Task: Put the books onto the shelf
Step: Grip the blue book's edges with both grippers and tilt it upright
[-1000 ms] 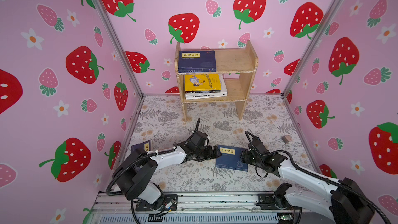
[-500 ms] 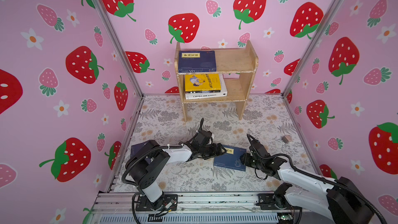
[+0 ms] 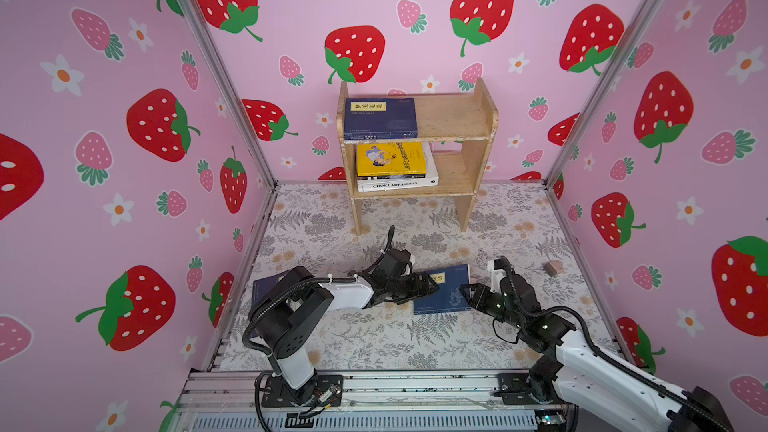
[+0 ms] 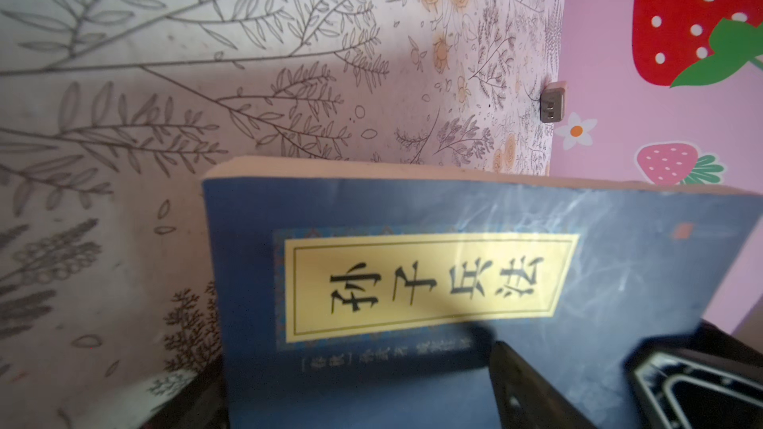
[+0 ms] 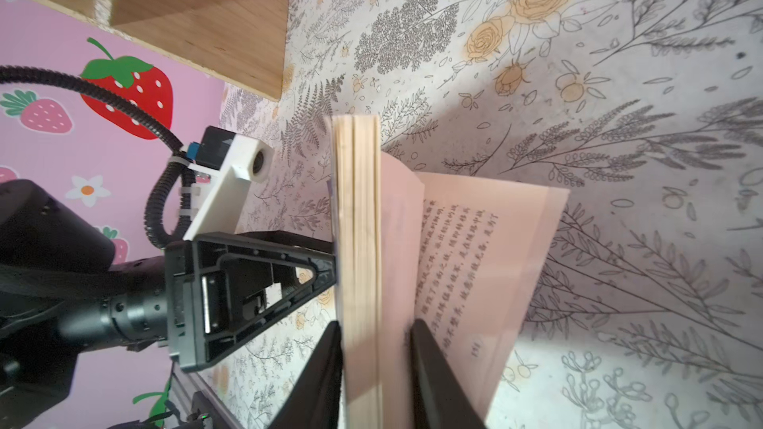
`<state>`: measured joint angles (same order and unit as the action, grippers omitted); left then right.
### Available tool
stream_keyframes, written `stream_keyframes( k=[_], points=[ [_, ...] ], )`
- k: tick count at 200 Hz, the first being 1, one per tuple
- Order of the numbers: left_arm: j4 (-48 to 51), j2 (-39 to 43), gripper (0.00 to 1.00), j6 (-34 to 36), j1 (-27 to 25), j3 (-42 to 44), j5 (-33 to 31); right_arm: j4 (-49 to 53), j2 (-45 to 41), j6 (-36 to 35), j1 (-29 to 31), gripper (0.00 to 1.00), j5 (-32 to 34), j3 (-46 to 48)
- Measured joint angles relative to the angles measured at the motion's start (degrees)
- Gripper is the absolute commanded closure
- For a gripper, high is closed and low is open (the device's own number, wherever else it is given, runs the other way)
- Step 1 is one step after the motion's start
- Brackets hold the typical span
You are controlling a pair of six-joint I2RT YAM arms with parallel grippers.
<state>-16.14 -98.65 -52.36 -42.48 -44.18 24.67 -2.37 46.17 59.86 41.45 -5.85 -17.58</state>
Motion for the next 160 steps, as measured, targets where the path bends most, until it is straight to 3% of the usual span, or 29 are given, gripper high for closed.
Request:
stream_keyframes(
  k=[85, 160],
  points=[
    [1.01, 1.27, 0.07, 0.15, 0.72, 0.59, 0.26, 6.29, -1.75, 1.57, 0.07, 0.91, 3.69, -2.89],
    [-0.81, 17.31, 0.01, 3.32, 8.07, 6.25, 10.36, 11.98, -2.64, -1.2, -2.16, 0.91, 4.28, -14.95]
  ],
)
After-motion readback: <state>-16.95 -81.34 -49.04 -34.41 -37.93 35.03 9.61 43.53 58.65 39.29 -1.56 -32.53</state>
